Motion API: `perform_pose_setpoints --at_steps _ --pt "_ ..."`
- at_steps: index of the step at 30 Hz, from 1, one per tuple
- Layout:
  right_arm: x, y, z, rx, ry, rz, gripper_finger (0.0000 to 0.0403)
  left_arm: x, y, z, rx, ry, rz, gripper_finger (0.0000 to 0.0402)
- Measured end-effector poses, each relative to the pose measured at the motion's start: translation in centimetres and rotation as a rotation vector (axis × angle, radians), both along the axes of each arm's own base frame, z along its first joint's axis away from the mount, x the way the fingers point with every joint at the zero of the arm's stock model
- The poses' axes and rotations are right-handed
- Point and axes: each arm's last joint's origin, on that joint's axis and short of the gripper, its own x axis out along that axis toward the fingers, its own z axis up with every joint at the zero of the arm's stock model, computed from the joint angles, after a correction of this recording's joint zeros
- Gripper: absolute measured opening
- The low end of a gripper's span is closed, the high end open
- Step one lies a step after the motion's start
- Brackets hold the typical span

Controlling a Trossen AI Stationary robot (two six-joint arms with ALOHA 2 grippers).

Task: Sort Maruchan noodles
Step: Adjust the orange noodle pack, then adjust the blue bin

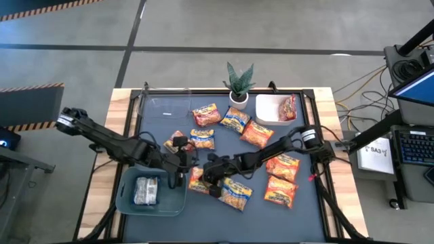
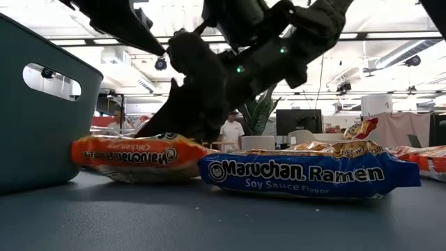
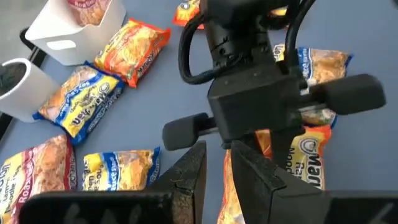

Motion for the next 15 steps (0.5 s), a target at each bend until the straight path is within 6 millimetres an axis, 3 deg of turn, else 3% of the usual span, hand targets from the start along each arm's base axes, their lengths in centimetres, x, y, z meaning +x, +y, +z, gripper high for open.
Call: perform_pose_setpoints --at_steps 6,11,15 --pt "-0.7 -2.1 1.4 -0.115 0.15 -0.064 0.0008 0.1 0.0 0.5 -0.006 -0.015 0.0 0.0056" --pt "-2.5 -3.3 4.9 -0.163 0.212 -0.08 0.0008 0.5 -0.2 -0.4 0.007 0.028 0.002 0.0056" --pt "-4.5 -3.3 7.7 -0.105 0.287 -0.11 0.0008 1.1 -0.4 -1.7 0.022 0.082 -0.002 0.0056"
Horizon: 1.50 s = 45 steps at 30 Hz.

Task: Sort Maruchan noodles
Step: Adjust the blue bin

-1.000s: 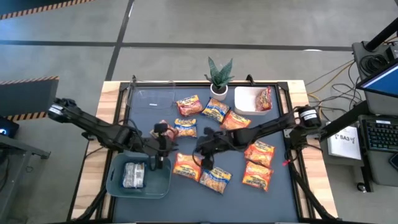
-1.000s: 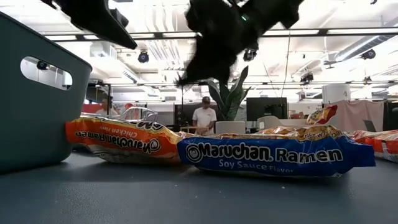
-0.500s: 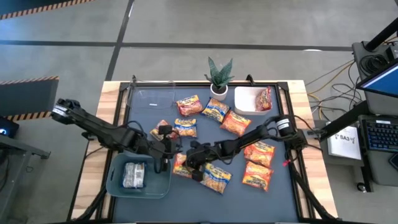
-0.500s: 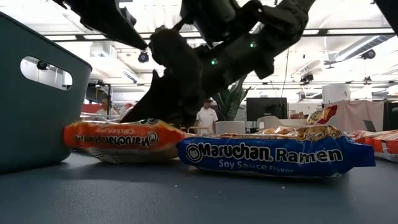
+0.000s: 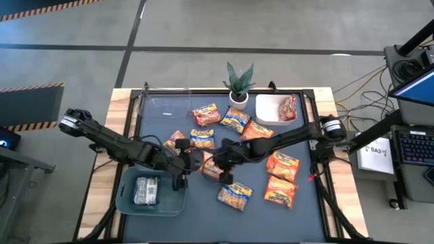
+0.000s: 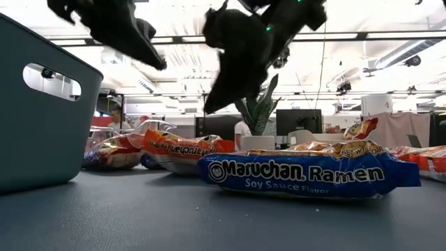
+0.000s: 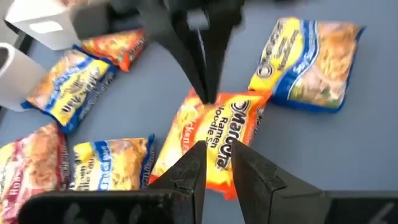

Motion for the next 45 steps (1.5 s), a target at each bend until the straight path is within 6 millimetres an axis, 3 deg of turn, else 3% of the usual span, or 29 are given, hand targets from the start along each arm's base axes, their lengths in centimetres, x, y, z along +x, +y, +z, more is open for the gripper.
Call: perform_pose_setpoints --at_steps 7,15,19,34,45 --pt "-3.1 0.2 0.6 0.187 0.135 -0.162 0.0009 2.0 -0.1 -3.4 0.024 0.109 0.002 0.0053" --pt "-5.5 0.1 -2.9 0.337 0.133 -0.335 0.0009 4.9 0.8 -5.2 0.009 0.187 -0.004 0.0017" --pt "-6.1 0.0 -4.4 0.385 0.076 -0.347 0.0009 4.9 1.0 -5.8 0.0 0.286 -0.01 0.0003" --pt "-6.2 -0.1 -4.2 0.353 0.051 -0.307 0.0009 3.9 1.2 -2.9 -0.032 0.23 0.015 0.0" --pt "-6.2 -0.1 -4.2 0.343 0.049 -0.296 0.0009 -0.3 0.4 1.2 -0.045 0.257 -0.056 0.0"
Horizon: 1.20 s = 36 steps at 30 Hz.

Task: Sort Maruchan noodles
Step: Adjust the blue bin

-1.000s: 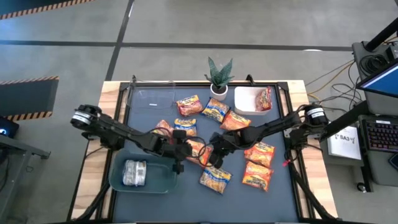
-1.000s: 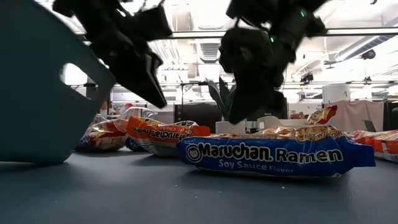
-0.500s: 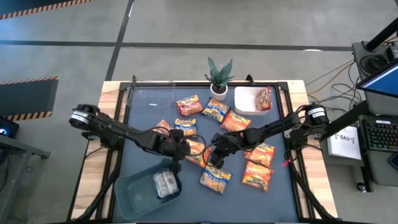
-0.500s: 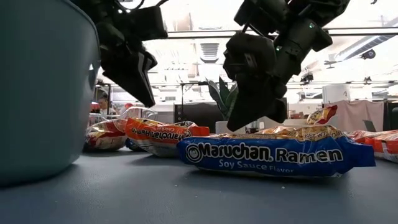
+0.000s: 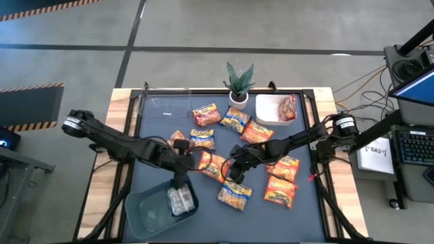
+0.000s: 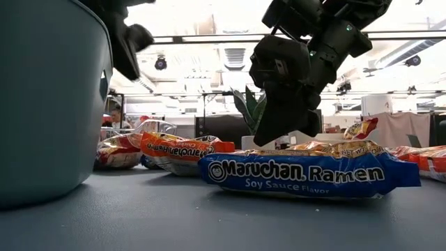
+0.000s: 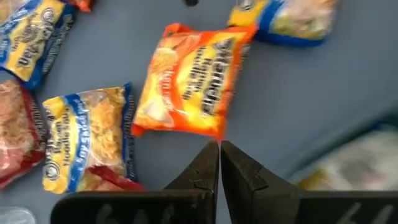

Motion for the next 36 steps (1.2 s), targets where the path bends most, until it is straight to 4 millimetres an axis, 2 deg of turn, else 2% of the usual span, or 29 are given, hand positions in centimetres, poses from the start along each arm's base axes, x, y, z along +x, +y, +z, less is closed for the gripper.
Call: perform_pose_setpoints --at_steps 5,8,11,15,19,24,30,36 --pt "0.0 -0.2 0.0 -0.008 -0.001 0.001 0.0009 -2.4 -0.4 2.9 -0.194 -0.071 -0.009 0.0" --pt "0.0 -0.2 0.0 -0.01 -0.002 0.003 0.0009 -4.3 -0.9 3.5 -0.41 0.041 0.042 0.0" --pt "0.1 -0.2 0.0 -0.028 -0.005 0.008 0.0009 -5.9 -1.9 3.0 -0.542 0.222 0.135 0.0" --pt "0.1 -0.4 0.0 -0.053 -0.012 0.008 0.0009 -7.5 -3.9 0.9 -0.558 0.436 0.158 0.0" --pt "0.1 -0.5 0.1 -0.077 -0.014 0.004 0.0009 -8.1 -5.5 -1.3 -0.505 0.574 0.14 0.0" --pt "0.1 -0.5 0.1 -0.085 -0.016 0.007 0.0009 -7.8 -6.1 -3.6 -0.398 0.68 0.127 0.0" --pt "0.1 -0.5 0.1 -0.085 -0.018 0.008 0.0009 -7.7 -6.1 -6.0 -0.244 0.824 0.062 0.0" --pt "0.1 -0.5 0.1 -0.087 -0.018 0.007 0.0009 -8.2 -5.0 -7.0 0.044 0.9 0.085 0.0"
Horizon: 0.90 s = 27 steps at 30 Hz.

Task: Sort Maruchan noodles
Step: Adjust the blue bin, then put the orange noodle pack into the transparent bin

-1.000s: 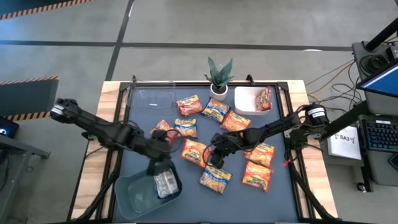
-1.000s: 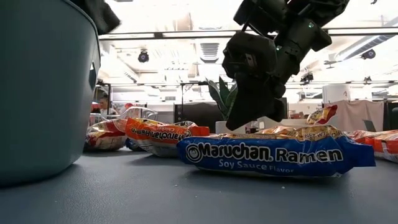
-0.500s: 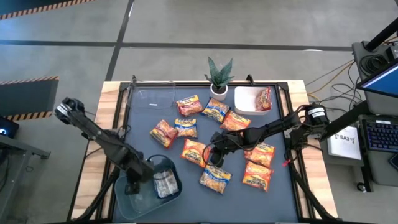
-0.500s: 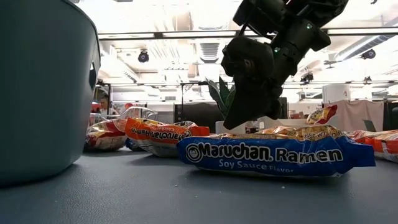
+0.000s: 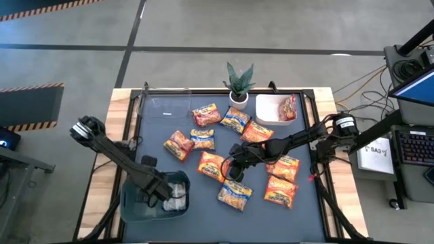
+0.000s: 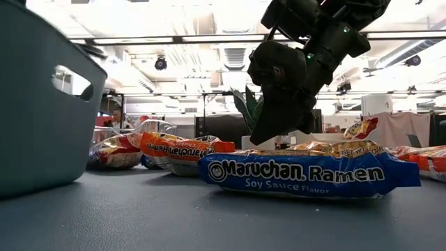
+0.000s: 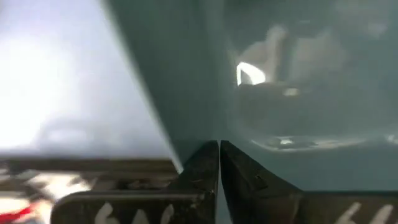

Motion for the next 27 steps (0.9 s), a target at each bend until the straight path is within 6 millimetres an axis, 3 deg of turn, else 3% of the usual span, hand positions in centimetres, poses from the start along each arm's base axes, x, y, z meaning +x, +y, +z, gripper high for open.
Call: perform_pose_setpoints --at_steps 6,12,21,24,27 --pt "0.0 0.0 0.0 -0.001 0.0 -0.001 0.0009 0.3 0.0 0.5 0.011 -0.029 -0.031 0.0" --pt "0.0 0.0 0.0 0.008 0.0 -0.008 0.0009 1.7 -0.9 3.2 -0.019 -0.163 -0.047 0.0" --pt "-0.1 0.0 0.2 0.015 0.001 -0.012 0.0009 6.9 -1.5 10.2 0.036 -0.677 -0.273 0.0" --pt "-0.5 0.0 0.7 0.014 0.006 -0.01 0.0009 9.0 -0.8 10.8 0.018 -0.808 -0.346 0.0" --pt "-1.0 0.1 1.5 0.012 0.011 -0.004 0.0009 10.6 0.5 10.1 0.03 -0.872 -0.409 0.0"
